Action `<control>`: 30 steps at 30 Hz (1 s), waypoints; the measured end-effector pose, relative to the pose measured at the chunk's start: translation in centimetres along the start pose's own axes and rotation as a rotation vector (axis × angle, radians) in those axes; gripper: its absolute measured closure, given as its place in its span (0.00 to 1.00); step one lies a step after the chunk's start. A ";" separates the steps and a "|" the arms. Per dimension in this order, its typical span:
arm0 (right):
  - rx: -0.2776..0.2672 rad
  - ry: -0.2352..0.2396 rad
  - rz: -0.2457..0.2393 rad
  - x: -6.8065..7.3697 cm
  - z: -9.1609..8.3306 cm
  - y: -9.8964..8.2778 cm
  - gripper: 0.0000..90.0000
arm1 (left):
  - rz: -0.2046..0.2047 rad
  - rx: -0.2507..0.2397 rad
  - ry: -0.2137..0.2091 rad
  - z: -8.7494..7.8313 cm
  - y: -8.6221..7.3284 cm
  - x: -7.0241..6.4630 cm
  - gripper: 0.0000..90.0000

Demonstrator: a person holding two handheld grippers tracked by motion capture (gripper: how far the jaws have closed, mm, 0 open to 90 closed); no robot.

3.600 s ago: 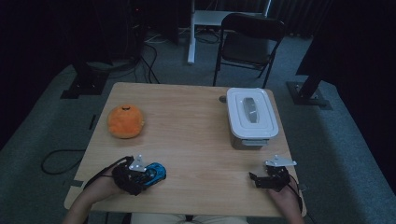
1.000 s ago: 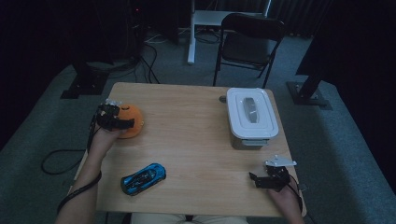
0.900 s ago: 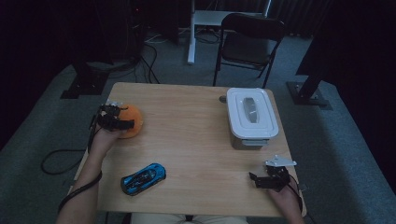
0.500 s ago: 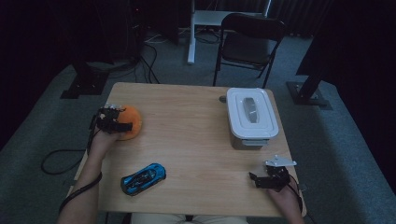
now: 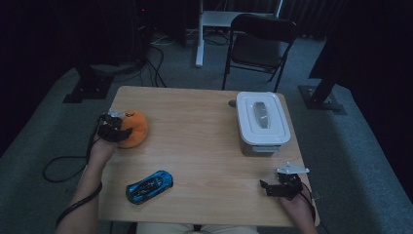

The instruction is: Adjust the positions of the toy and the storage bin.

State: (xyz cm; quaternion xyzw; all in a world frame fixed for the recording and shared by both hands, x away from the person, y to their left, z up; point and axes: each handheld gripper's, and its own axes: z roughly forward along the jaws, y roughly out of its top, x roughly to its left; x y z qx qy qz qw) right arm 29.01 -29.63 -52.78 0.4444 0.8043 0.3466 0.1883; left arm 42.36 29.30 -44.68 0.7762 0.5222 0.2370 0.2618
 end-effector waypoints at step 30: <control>0.000 0.000 0.000 0.0 0.0 0.0 0.14 | 0.300 0.006 -0.209 -4.9 -3.1 -1.6 0.69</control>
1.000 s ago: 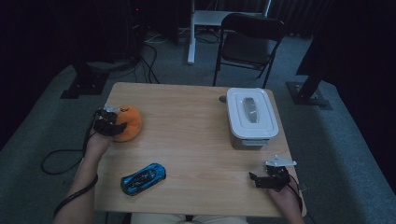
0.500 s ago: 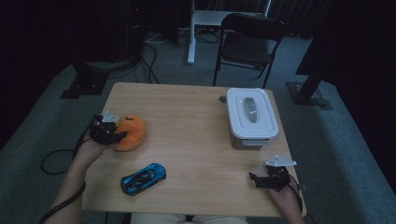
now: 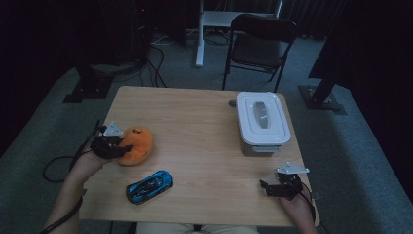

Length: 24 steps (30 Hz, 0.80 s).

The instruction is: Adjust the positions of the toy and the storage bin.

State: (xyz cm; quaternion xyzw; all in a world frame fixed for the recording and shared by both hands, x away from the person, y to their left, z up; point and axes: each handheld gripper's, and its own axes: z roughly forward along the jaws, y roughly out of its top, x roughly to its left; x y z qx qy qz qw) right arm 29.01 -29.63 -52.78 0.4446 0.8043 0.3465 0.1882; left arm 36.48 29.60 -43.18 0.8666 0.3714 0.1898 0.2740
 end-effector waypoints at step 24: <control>0.001 0.001 0.002 0.0 0.0 0.0 0.13 | -0.182 -0.081 0.028 -2.0 -0.7 0.5 0.16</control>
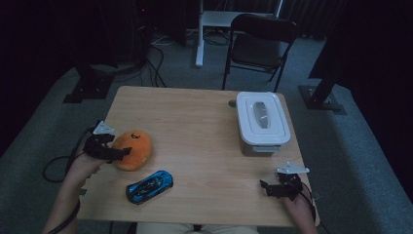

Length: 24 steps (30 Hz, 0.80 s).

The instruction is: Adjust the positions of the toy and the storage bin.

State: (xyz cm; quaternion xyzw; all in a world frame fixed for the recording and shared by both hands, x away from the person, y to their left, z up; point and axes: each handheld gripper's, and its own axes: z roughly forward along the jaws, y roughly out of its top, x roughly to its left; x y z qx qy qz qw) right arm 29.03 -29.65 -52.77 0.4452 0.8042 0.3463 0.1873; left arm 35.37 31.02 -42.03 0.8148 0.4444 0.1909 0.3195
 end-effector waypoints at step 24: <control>-0.057 -0.116 0.073 -2.4 -2.6 0.1 0.13 | 0.095 -0.053 -0.178 2.7 4.1 -7.3 0.01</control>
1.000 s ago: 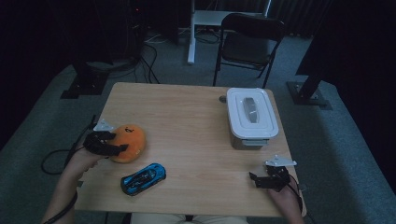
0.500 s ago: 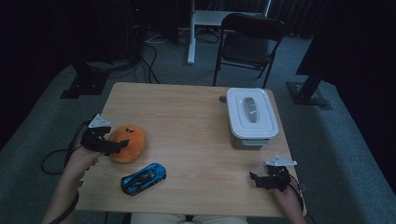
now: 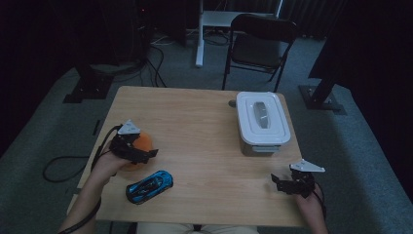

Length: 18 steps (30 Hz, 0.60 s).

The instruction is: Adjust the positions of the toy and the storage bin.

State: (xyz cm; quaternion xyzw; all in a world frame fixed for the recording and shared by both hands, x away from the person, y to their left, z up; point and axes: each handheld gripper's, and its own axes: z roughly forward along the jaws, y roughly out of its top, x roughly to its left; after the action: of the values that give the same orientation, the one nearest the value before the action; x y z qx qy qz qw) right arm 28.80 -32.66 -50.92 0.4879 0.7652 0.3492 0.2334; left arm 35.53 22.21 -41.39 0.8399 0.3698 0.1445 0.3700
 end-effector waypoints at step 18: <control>-0.016 -0.104 0.073 -3.6 0.8 0.4 0.13 | 0.070 0.014 -0.055 7.8 2.6 -4.5 0.01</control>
State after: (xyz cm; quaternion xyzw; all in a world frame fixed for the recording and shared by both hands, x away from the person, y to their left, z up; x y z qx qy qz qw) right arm 31.07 -35.57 -51.08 0.5310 0.7310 0.3378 0.2637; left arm 37.79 13.77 -44.68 0.8587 0.3306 0.1314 0.3688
